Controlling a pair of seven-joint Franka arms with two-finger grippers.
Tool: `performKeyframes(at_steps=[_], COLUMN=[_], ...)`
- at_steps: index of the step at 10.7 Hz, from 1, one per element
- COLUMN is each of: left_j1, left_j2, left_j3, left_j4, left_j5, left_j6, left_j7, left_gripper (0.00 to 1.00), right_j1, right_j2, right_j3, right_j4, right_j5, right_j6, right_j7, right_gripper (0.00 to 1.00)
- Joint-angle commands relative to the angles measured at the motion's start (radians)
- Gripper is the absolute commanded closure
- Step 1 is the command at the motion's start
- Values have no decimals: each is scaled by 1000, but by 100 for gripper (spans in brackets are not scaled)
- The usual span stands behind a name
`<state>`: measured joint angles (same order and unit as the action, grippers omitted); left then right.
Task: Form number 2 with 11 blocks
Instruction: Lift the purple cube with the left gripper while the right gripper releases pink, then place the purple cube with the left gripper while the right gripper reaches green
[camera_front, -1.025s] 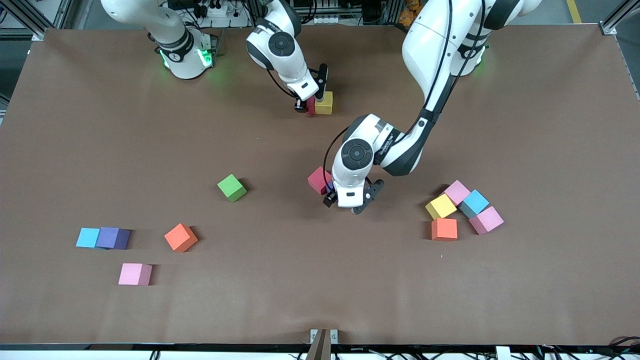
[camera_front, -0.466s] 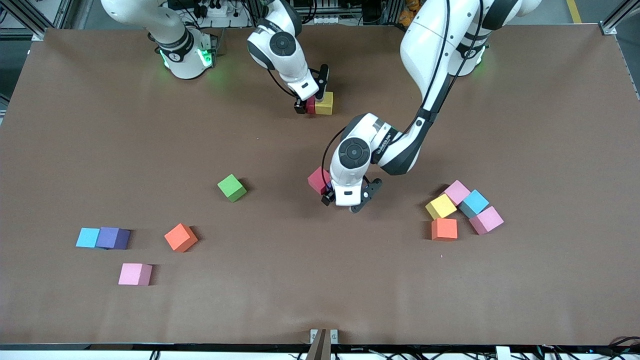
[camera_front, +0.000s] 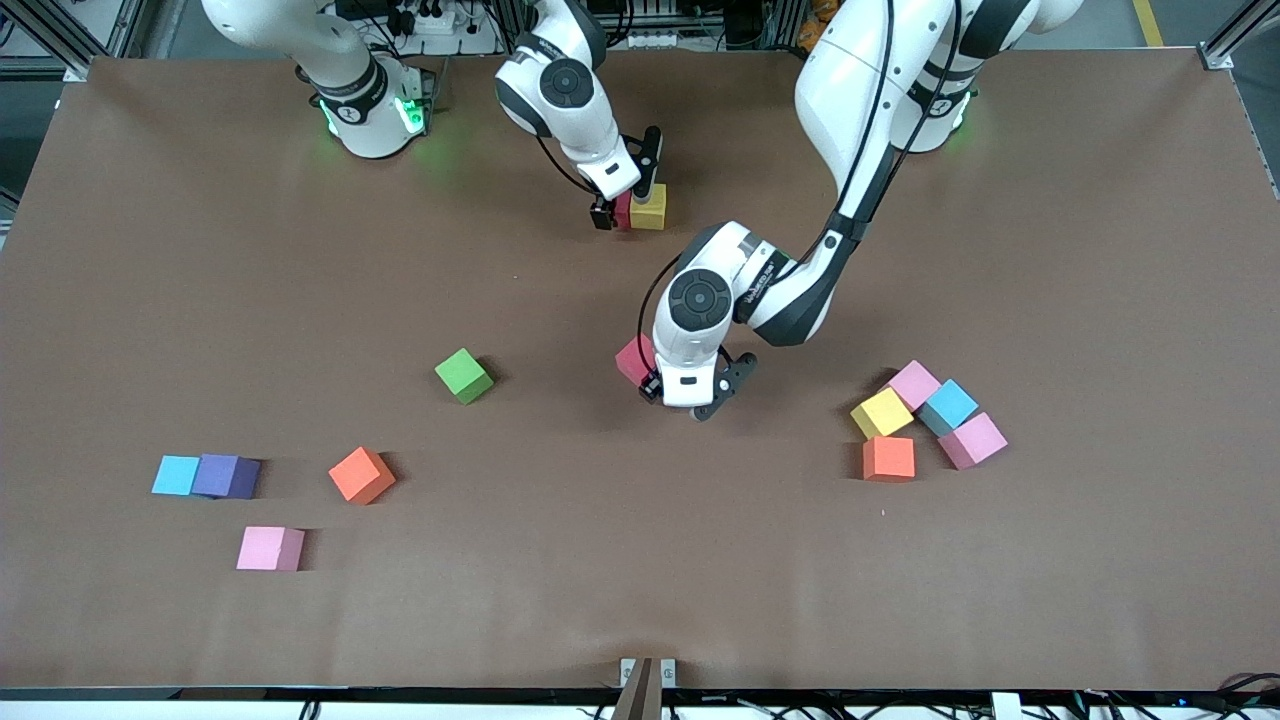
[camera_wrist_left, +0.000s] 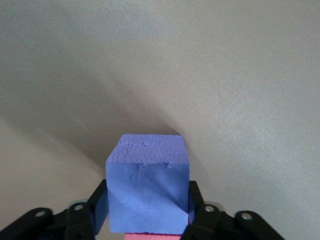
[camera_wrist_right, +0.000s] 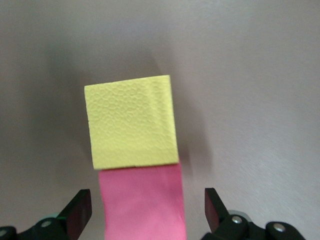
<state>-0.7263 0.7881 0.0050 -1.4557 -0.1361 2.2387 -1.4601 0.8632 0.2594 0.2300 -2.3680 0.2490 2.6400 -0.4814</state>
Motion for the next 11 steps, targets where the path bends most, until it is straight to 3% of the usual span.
performKeyframes(at_steps=[1,4,5,8,10,11], left_j1=[-1,13,36,51,80,129], left_j2=[6,-61,-111,-300,-406,-455], left_j3=[13,38,36,29,-64,-159], left_j4=[15,0,-29,-205,-335,-398], left_j5=[26,26,29,27,76,154], left_j6=[-2,-37,-68,-102,-154,-165], left_j7=[-19,-20,-14,-6,129,218], left_gripper=[49,67,67,72,73,74], right_j1=[-42,-197,-257,-459,-551,-553], right_j2=[-106,-146,-146,-134,-115,-94], right_j3=[3,2,2,-20,-41,-82], right_j4=[-10,59,97,148,150,150], right_j5=[6,6,3,-39,-40,-40], right_j6=[-131,-306,-337,-361,-292,-238], right_j7=[-11,-68,-63,-63,-45,-40], right_gripper=[0,0,0,0,0,0])
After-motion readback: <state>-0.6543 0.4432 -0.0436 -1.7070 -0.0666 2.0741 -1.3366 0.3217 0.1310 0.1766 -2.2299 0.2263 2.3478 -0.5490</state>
